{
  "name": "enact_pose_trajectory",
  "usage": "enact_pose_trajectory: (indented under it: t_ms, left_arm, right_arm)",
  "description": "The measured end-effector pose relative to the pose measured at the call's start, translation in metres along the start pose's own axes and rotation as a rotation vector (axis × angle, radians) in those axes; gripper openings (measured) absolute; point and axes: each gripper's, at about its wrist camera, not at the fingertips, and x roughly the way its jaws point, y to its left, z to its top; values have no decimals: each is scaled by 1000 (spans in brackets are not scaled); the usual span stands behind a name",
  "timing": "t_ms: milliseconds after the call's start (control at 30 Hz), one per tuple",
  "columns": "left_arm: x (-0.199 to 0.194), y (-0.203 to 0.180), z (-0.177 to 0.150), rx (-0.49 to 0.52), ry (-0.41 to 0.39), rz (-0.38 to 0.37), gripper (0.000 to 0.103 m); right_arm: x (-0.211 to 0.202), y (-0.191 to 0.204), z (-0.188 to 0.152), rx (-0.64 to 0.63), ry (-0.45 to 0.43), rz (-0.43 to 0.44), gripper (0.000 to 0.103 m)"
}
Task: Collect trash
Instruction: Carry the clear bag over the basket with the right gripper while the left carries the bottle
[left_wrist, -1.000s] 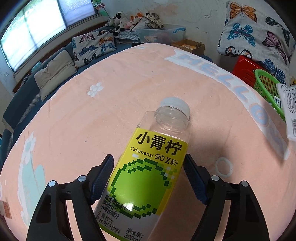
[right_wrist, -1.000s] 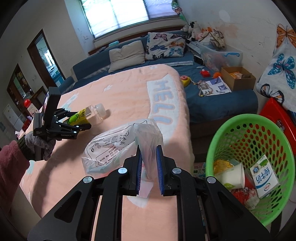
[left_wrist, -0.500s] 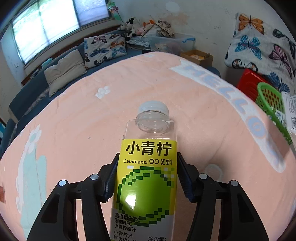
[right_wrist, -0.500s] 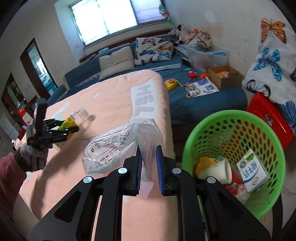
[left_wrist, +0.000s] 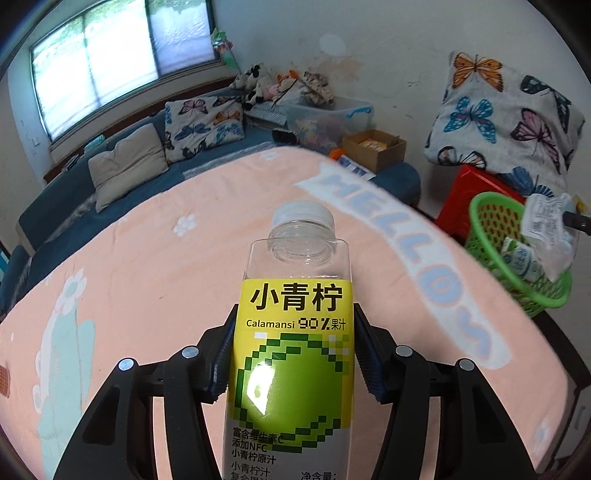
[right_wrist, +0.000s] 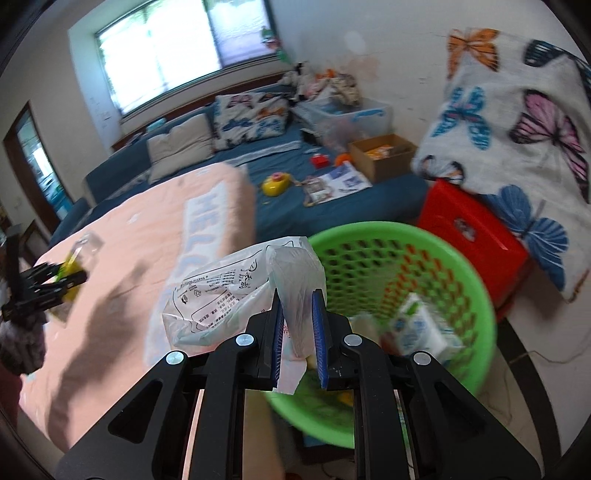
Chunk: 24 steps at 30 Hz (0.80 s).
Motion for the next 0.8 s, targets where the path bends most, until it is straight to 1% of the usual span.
enact_pose_trajectory:
  t_ms: [167,300,400,433,500,567,633,700,800]
  left_arm:
    - [-13,-28,9,24,-28,-33,55]
    - [-22,-54,17,50,-49,-59,55]
    - [-25,-73,23,63,-59,-81,54]
    - [-25,-79,25,66,-62,-90,54]
    - [-27,-92,28,76,-68,-106,54]
    - [-28,-102,31,84,-71,-121,54]
    - [-29,-114,34,95,-76,-135,54]
    - [-29,-124,37,103,-79,-153,54]
    - [-28,-141,40,113,-84,-177,54]
  right_arm:
    - [2,-28,2,12,-12,-90,16]
    - [13,-48,4,44,-2,-128,16]
    - [22,-60,6,80,5,-136,16]
    - [26,-64,8,92,4,-141,18]
    - [33,-72,11,121,8,-134,19]
    - [38,-77,13,145,8,-126,25]
    - [44,-82,13,158,10,-121,36]
    - [49,-87,13,161,14,-128,40]
    - [49,-91,9,166,15,-123,41]
